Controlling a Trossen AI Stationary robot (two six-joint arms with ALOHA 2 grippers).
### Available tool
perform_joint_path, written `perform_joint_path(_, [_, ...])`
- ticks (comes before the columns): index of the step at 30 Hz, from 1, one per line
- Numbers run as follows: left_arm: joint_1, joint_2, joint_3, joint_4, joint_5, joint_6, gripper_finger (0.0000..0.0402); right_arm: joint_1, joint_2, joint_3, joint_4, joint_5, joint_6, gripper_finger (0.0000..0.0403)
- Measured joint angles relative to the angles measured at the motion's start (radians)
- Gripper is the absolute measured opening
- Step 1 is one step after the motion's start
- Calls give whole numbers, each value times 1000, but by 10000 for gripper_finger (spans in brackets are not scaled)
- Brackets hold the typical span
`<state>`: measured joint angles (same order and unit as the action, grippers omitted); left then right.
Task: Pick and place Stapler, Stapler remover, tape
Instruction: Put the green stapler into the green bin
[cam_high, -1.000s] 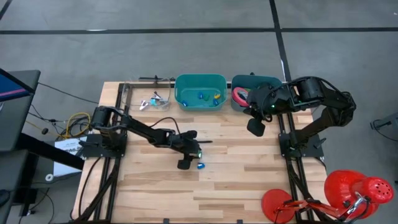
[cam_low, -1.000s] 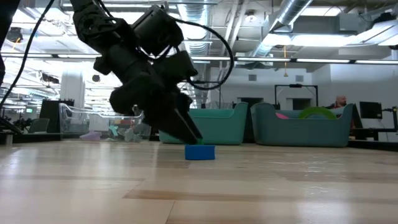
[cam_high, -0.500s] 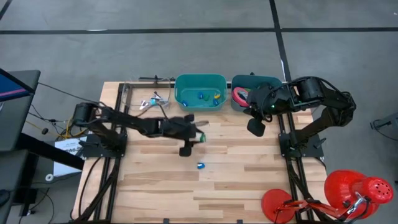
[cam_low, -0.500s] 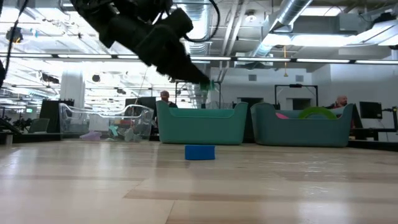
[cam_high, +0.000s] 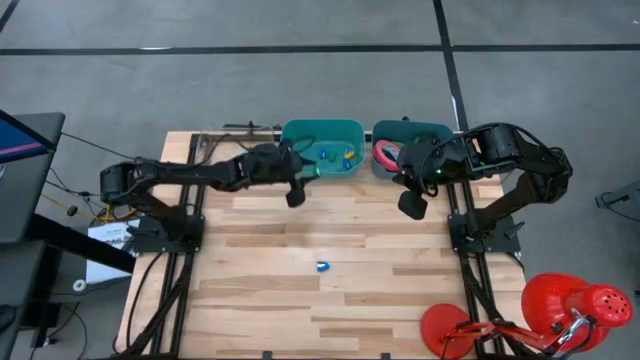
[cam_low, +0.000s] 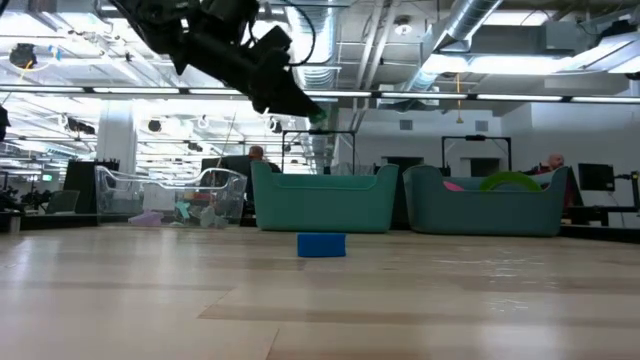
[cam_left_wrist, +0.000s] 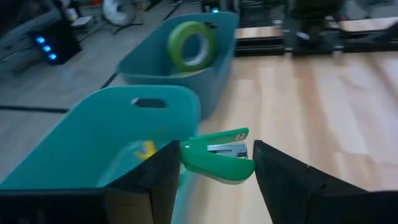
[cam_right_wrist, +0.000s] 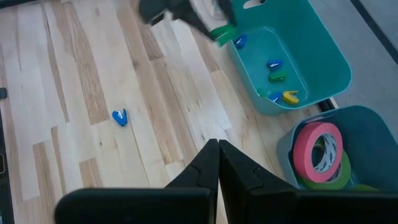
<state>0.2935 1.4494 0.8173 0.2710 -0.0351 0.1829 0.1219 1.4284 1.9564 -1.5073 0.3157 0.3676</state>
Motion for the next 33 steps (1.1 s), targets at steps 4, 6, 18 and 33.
perform_joint_path(4, [72,0,0,-1,52,0,185,0,0,0,0,0,-1,1])
perform_joint_path(6, [104,0,0,-1,63,0,185,0,0,0,0,0,-5,1])
perform_joint_path(18, [275,0,0,0,65,0,185,-25,0,0,1,7,-8,1])
perform_joint_path(33, [320,109,0,105,65,-3,185,-227,0,0,2,28,-117,0])
